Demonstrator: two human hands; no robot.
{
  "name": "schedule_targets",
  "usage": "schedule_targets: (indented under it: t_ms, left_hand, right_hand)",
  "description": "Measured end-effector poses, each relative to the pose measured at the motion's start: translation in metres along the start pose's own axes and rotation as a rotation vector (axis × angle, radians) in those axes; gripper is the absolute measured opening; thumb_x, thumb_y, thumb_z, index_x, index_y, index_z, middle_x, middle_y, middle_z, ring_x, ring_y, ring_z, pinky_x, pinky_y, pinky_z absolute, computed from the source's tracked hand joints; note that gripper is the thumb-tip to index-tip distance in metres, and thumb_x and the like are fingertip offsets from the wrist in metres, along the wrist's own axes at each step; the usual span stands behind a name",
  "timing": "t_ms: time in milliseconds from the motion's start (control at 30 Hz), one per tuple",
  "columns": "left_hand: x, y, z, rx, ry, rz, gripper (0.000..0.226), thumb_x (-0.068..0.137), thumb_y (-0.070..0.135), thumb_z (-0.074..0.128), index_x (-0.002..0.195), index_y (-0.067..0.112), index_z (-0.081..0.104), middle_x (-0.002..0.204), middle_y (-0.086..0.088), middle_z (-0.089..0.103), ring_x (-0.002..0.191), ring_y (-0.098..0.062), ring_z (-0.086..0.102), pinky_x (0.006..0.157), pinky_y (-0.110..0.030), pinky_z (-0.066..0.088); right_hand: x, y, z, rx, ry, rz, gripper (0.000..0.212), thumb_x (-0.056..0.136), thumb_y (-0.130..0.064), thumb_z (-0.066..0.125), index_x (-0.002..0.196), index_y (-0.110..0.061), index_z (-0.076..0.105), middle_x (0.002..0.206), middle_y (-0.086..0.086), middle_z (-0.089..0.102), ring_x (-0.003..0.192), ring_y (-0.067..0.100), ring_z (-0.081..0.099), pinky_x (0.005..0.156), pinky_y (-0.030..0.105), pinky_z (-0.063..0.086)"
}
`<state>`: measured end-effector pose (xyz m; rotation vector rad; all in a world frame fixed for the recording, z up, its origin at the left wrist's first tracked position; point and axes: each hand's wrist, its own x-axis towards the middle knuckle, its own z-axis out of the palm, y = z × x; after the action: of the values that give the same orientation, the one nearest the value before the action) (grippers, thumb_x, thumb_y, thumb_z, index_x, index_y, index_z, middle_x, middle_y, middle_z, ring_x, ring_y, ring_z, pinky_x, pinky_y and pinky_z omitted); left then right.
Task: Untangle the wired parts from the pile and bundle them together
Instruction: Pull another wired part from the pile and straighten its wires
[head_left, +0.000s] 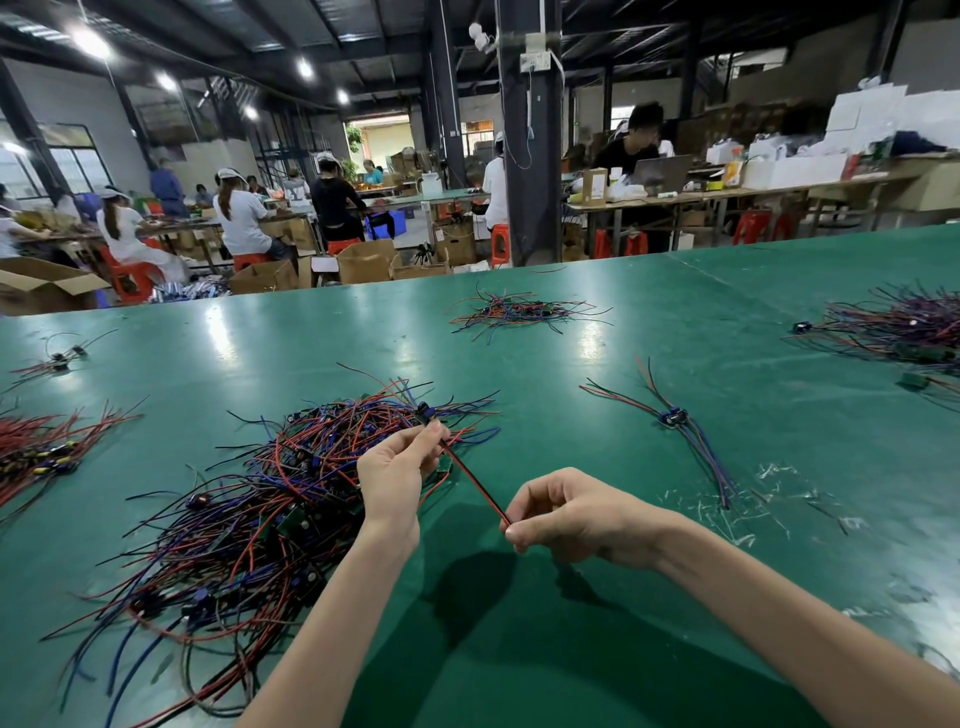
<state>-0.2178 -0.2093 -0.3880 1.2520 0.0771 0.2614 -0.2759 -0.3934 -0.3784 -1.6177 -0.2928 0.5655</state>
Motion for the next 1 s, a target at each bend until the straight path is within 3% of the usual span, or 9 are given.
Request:
schedule_targets:
  t_ms: [300, 567, 1000]
  left_hand:
    - [0.0001, -0.0006, -0.0001, 0.023, 0.008, -0.004, 0.01, 0.084, 0.007, 0.068, 0.075, 0.006, 0.071, 0.067, 0.003, 0.07, 0.057, -0.001, 0.055, 0.065, -0.017, 0.047]
    - [-0.002, -0.0024, 0.0028, 0.068, 0.009, -0.008, 0.009, 0.084, 0.007, 0.068, 0.076, 0.005, 0.071, 0.071, -0.005, 0.064, 0.056, -0.005, 0.048, 0.055, -0.011, 0.044]
    - [-0.0025, -0.0021, 0.0017, 0.08, 0.003, -0.005, 0.009, 0.084, 0.008, 0.068, 0.077, 0.007, 0.072, 0.069, 0.0, 0.066, 0.056, -0.004, 0.049, 0.058, -0.014, 0.045]
  right_hand:
    - [0.0017, 0.0025, -0.0011, -0.016, -0.006, 0.001, 0.009, 0.085, -0.001, 0.065, 0.079, -0.009, 0.064, 0.065, 0.004, 0.064, 0.037, 0.005, 0.027, 0.036, 0.013, 0.022]
    - [0.0003, 0.0015, -0.0009, -0.152, -0.006, -0.023, 0.014, 0.085, 0.0, 0.06, 0.084, -0.01, 0.07, 0.073, 0.005, 0.071, 0.038, 0.006, 0.025, 0.037, 0.015, 0.021]
    - [0.0006, 0.0033, -0.0008, -0.141, -0.018, -0.03, 0.012, 0.086, -0.001, 0.06, 0.087, -0.009, 0.069, 0.074, 0.005, 0.07, 0.037, 0.005, 0.026, 0.036, 0.014, 0.022]
